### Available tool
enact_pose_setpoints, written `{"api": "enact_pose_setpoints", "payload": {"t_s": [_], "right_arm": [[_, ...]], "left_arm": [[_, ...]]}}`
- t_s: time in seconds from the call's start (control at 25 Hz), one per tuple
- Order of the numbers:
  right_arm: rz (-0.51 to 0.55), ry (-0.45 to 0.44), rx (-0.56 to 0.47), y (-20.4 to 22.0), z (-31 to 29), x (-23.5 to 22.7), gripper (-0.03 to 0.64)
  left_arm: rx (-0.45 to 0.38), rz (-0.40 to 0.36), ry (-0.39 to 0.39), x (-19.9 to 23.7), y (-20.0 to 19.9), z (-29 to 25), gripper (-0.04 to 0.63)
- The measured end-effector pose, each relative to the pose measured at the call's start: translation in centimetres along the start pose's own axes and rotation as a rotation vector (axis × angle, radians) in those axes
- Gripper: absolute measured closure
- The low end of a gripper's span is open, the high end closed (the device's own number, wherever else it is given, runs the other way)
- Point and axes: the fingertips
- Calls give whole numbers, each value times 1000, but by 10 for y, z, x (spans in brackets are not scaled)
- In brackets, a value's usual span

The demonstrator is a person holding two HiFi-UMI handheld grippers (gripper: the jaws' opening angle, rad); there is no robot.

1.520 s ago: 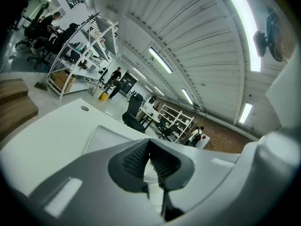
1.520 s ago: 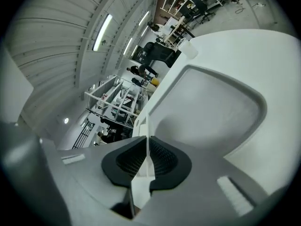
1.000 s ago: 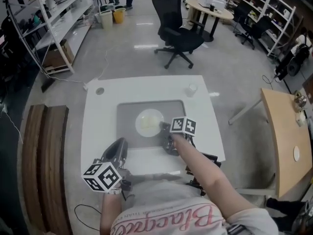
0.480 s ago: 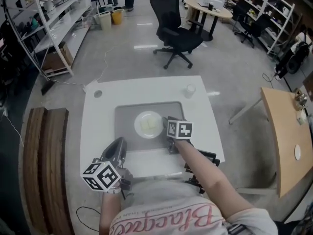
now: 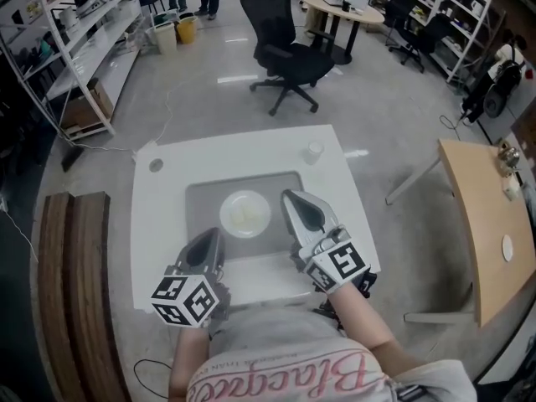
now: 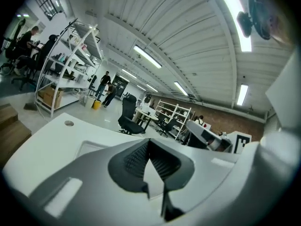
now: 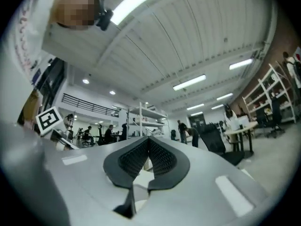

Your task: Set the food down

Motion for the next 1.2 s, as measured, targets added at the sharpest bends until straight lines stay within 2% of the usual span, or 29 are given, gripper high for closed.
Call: {"api": "enact_pose_setpoints", "payload": {"t_s": [0.16,0.24,0.44,0.84,1.2], "right_arm": [[145,-98,-115,-35,20,40,617],[190,-131,-133,-47,24,54,617],[180,-145,-95,-41,16,48,617],[171,-136,93,22,-19,25,617],[204,-137,58,15,-18,24,617]], "left_arm": [[-50,-109,-17,-14,-10,-2,597],[-93,-173,-36,-20,-18,0,597],[-154,-293,-66,-32,-34,-1,597],[-178,-375,-75,-39,-49,-12,597],[-256,-372,-93,-31,-62,-10,597]]}}
Point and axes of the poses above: the fingertips, and each gripper's own axes: z backward along the fingers, x to its left, y out of its underside, and after that the axes turned 10 degrees about x, right-handed
